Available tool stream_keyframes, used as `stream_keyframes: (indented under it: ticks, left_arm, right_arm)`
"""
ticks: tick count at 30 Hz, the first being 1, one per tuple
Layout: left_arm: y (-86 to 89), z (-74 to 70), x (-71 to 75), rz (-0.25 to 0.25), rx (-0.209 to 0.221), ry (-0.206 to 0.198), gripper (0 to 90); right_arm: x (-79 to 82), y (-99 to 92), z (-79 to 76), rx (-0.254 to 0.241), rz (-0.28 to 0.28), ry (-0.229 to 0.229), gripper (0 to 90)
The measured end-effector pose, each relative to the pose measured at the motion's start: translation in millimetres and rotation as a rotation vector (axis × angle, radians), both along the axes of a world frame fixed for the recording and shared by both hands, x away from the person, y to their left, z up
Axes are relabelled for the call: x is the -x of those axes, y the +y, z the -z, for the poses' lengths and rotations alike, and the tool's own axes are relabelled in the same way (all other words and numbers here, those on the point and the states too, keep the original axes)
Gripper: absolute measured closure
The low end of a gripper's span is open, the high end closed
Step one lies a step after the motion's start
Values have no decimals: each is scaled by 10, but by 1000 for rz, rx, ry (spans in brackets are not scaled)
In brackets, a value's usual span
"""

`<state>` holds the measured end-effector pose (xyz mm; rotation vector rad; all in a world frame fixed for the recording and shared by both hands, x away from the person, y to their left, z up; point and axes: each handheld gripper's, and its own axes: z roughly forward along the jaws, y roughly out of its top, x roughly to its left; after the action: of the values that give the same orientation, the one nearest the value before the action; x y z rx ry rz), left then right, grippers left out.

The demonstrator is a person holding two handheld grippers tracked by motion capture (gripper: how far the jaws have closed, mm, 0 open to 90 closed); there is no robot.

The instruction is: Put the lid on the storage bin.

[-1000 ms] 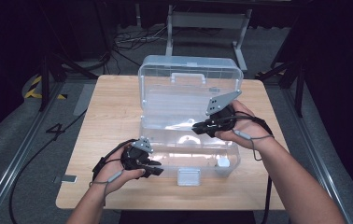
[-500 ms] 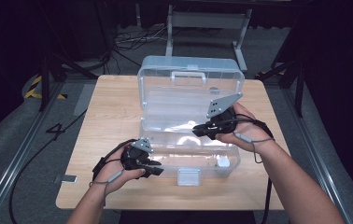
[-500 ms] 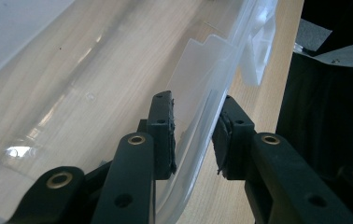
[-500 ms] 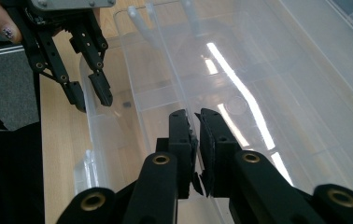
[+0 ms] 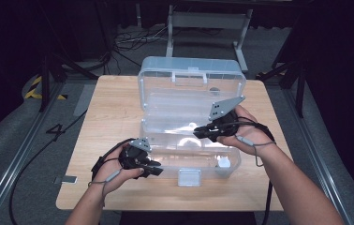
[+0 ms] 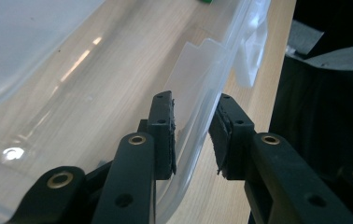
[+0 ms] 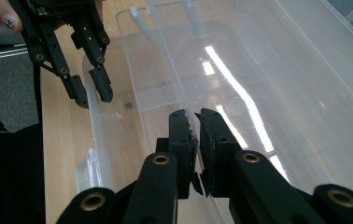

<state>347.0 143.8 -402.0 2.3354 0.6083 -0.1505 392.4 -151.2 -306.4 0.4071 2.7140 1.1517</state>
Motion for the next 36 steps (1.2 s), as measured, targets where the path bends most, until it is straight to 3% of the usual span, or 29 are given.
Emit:
stream_keyframes:
  ticks: [2, 3, 8, 16, 22, 26, 36]
  left_arm:
    - [50, -72, 13, -6, 95, -2, 713]
    - [81, -118, 18, -8, 120, -1, 732]
    - [229, -289, 45, -31, 178, -24, 771]
    - [375, -407, 30, -71, 200, -60, 801]
    - [562, -552, 10, -128, 247, -95, 821]
    - [662, -629, -22, -164, 218, -141, 823]
    - [725, -744, -85, -189, 268, -177, 841]
  right_arm:
    - [5, -3, 4, 0, -2, -1, 836]
    - [6, -4, 5, -1, -3, 0, 837]
    - [16, -3, 12, -1, -3, -3, 836]
    - [35, -14, 23, -5, 2, -3, 834]
    - [59, -16, 39, -11, 6, -5, 833]
    - [75, -17, 52, -16, 8, -5, 831]
    - [120, -23, 81, -24, 17, -4, 825]
